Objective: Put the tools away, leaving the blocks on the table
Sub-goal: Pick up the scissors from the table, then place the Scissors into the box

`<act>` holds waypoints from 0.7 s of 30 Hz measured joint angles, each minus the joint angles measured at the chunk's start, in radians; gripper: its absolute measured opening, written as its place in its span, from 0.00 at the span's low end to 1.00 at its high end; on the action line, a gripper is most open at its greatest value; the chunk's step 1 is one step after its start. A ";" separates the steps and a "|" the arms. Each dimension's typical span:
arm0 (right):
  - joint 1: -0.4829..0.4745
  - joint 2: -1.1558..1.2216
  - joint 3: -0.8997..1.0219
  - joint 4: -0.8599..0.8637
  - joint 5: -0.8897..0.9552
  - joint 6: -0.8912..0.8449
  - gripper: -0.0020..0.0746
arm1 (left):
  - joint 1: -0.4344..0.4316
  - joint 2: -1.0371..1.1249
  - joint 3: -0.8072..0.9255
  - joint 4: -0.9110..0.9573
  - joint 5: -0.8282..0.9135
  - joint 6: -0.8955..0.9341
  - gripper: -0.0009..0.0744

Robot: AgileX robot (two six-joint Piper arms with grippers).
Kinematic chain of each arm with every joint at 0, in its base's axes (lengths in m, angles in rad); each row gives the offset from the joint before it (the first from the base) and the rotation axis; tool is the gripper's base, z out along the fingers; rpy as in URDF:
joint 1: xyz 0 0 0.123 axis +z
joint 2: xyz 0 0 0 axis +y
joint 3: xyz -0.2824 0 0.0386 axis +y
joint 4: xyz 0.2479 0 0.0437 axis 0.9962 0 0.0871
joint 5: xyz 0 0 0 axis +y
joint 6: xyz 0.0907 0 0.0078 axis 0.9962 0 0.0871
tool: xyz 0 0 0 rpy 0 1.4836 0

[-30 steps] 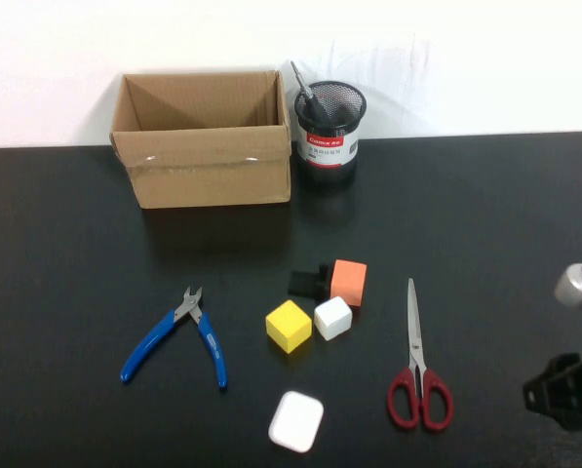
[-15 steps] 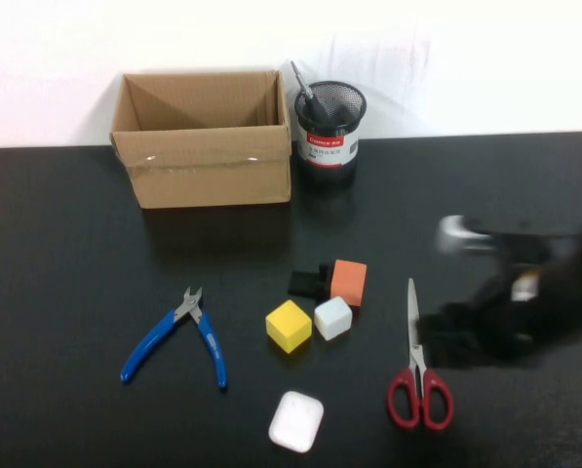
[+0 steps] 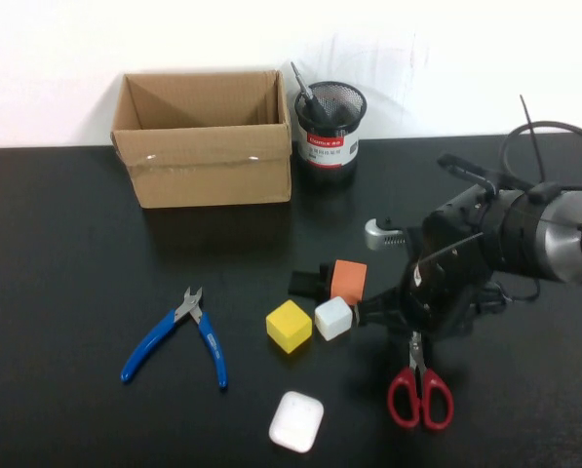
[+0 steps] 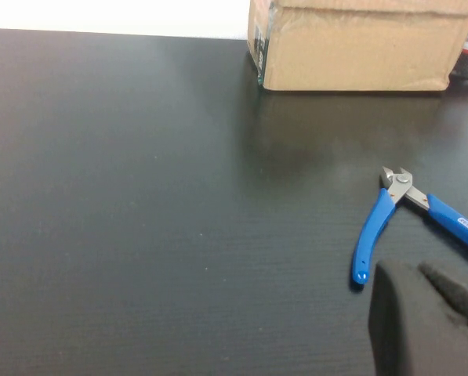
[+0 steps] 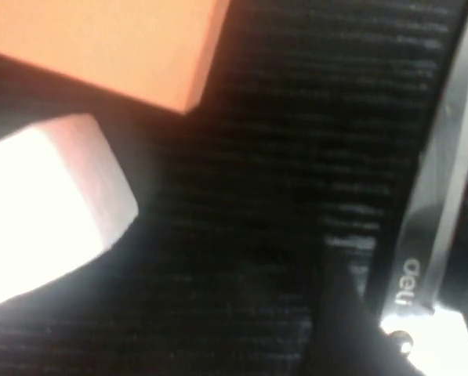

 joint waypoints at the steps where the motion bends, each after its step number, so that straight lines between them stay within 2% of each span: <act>1: 0.000 0.002 0.000 -0.005 0.007 -0.010 0.18 | 0.000 0.000 0.000 0.000 0.000 0.000 0.01; 2: 0.000 0.002 0.000 -0.005 0.011 -0.024 0.08 | 0.000 0.000 0.000 0.000 0.000 0.000 0.01; 3: 0.000 0.002 0.000 -0.005 0.013 -0.027 0.02 | 0.000 0.000 0.000 0.000 0.000 0.000 0.01; 9: 0.000 -0.075 -0.059 -0.121 0.011 -0.019 0.02 | 0.000 0.000 0.000 0.000 0.000 0.000 0.01; 15: 0.000 -0.208 -0.258 -0.271 -0.054 -0.023 0.02 | 0.000 0.000 0.000 0.000 0.000 0.000 0.01; 18: 0.000 -0.233 -0.353 -0.340 -0.173 -0.025 0.02 | 0.000 0.000 0.000 0.000 0.000 0.000 0.01; 21: 0.000 -0.235 -0.400 -0.398 -0.406 -0.025 0.02 | 0.000 0.000 0.000 0.000 0.000 0.000 0.01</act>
